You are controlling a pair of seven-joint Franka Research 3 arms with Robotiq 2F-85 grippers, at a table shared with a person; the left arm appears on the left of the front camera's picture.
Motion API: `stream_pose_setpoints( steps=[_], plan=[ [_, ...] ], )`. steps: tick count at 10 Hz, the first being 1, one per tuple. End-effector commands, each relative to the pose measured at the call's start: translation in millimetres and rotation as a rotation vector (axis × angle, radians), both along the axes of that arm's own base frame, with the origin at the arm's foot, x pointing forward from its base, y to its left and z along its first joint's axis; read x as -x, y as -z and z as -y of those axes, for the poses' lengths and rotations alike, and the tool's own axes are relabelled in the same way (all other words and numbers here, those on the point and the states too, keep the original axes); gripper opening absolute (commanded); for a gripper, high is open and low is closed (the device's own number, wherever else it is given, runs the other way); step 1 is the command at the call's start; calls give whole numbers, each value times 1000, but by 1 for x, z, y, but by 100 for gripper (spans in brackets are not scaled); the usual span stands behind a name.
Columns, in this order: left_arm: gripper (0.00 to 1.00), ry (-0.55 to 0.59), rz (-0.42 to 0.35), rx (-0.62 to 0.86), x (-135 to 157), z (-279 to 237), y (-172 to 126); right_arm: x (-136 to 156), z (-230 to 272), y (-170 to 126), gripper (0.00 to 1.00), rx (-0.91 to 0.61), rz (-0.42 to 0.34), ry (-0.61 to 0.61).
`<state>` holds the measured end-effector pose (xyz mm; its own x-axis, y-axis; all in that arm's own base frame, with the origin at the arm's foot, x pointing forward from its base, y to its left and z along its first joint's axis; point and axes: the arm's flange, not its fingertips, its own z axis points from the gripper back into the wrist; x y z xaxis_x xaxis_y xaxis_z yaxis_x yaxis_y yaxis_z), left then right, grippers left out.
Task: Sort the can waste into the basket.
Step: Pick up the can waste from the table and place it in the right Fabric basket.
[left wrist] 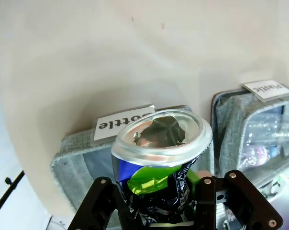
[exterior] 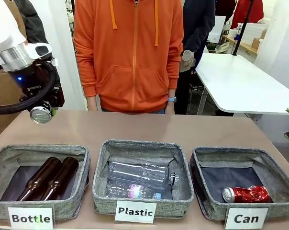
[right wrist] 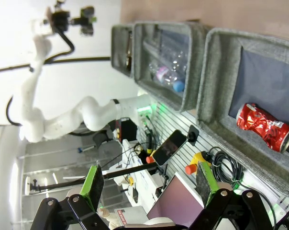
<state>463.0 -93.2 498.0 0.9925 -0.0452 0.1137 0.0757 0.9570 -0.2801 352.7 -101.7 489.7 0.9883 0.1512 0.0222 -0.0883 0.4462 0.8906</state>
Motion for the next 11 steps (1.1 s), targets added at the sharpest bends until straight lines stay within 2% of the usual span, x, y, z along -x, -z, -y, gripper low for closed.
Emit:
stream_pose_setpoints(
  steps=[1,2,4,5,6,7,9,11],
  plan=[
    [0,179,7,66,26,9,-8,2,2,-2,100,4,11,-15],
    [0,249,11,58,57,15,-12,2,2,-2,100,4,11,-15],
    [0,411,77,49,136,30,-13,0,0,0,100,0,0,0],
    [0,469,145,61,159,43,-11,11,7,-19,100,19,-25,-25],
    [0,532,225,73,170,67,-9,24,17,-34,100,49,-43,-24],
    [0,653,328,92,170,103,-11,45,33,-48,100,84,-30,15],
    [0,837,514,123,149,183,-24,91,72,-60,100,140,18,127],
    [0,1099,582,140,119,277,-37,130,114,-51,100,70,74,176]
  ],
)
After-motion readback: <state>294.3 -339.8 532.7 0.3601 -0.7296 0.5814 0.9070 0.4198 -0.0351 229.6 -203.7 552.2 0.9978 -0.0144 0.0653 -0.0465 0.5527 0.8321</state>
